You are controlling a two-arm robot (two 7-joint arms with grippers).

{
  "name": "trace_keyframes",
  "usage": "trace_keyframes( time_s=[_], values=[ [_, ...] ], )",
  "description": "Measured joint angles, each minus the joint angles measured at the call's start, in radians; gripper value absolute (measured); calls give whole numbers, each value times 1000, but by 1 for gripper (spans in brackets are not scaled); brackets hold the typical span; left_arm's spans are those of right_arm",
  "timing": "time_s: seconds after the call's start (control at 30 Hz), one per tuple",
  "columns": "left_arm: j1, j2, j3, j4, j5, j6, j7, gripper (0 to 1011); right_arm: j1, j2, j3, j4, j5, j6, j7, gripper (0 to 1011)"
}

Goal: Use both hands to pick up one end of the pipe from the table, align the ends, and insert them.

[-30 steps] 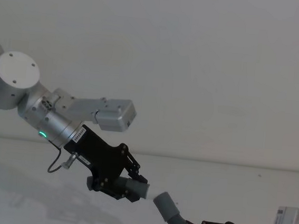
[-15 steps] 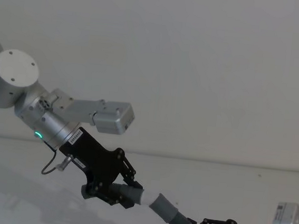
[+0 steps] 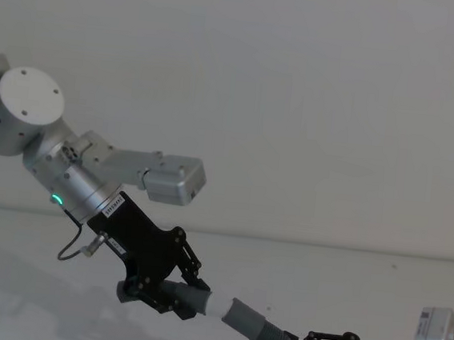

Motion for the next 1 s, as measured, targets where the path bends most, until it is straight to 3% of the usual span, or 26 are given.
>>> trace_keyframes(
  time_s=[0.53, 1.0],
  values=[
    [-64, -68, 49, 104, 37, -30, -49, 327, -2, 6, -1, -5, -1, -27, 21, 181],
    [-95, -137, 59, 190, 46, -86, -84, 328, -10, 16, 3, -19, 16, -35, 34, 180]
  ],
)
